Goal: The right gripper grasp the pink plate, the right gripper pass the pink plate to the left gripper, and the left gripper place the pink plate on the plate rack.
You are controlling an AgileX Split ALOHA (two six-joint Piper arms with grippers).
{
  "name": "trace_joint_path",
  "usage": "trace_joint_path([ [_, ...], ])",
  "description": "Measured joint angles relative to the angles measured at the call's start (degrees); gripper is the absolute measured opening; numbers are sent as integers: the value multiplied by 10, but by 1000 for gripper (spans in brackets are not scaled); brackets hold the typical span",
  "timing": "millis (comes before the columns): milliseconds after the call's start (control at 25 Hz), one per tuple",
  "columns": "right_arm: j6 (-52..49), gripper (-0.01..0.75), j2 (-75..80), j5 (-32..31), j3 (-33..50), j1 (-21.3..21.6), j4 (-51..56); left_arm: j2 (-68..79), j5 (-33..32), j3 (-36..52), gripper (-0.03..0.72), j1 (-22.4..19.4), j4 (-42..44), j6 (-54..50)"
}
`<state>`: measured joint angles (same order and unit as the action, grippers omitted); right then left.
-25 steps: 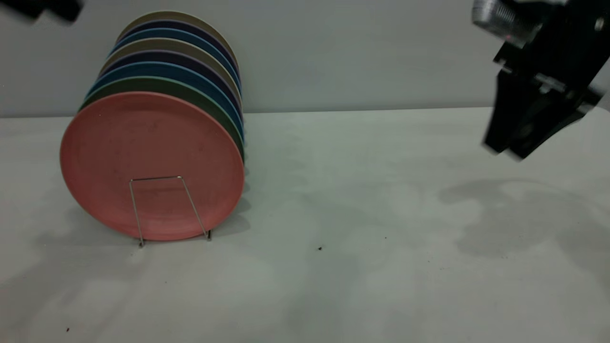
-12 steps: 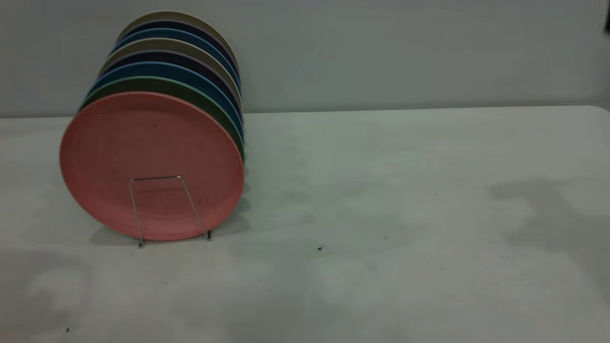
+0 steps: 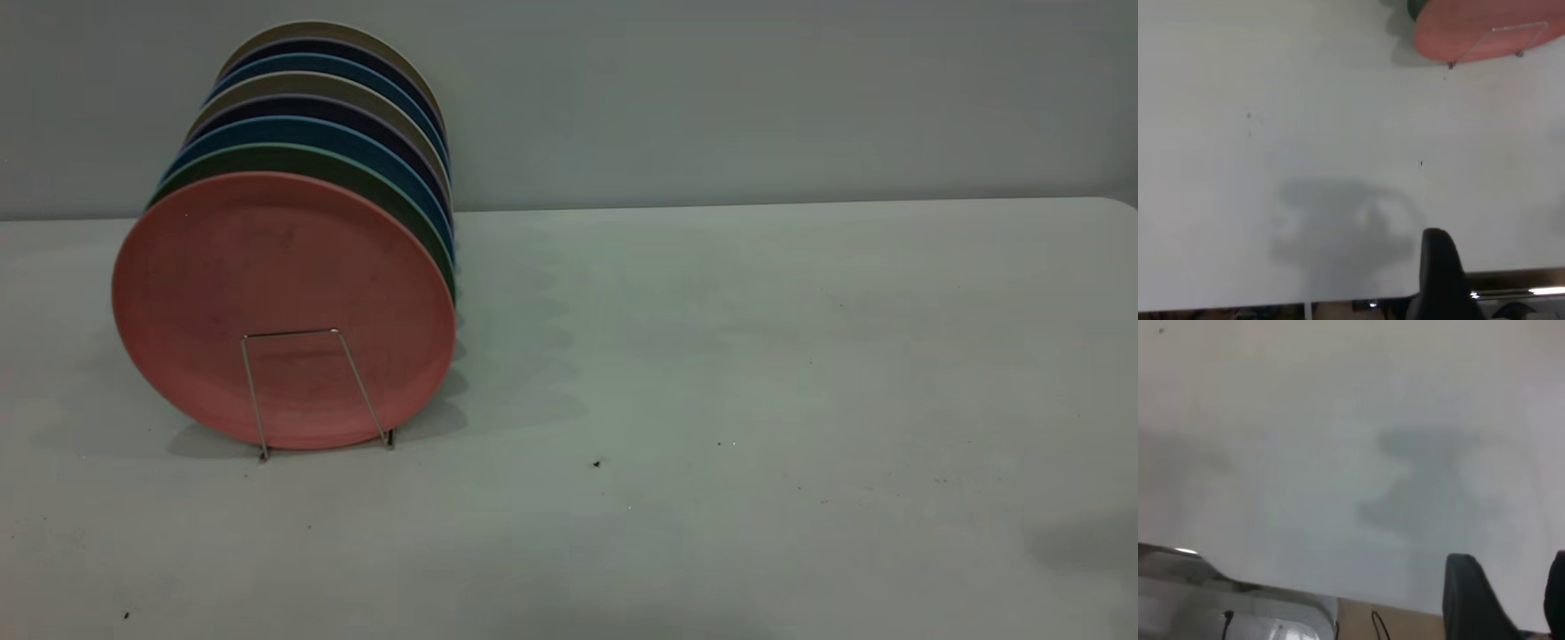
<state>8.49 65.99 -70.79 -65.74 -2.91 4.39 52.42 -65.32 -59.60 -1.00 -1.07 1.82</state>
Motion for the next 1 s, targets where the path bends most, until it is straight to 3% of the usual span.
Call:
trace_joint_path([
  [520,18,285,-290,-3,186,0,2,-275,5,234,470,0,11,0],
  [1000,22,285,-454,0,360,0,2,-457,-11,304,470,0,11,0],
])
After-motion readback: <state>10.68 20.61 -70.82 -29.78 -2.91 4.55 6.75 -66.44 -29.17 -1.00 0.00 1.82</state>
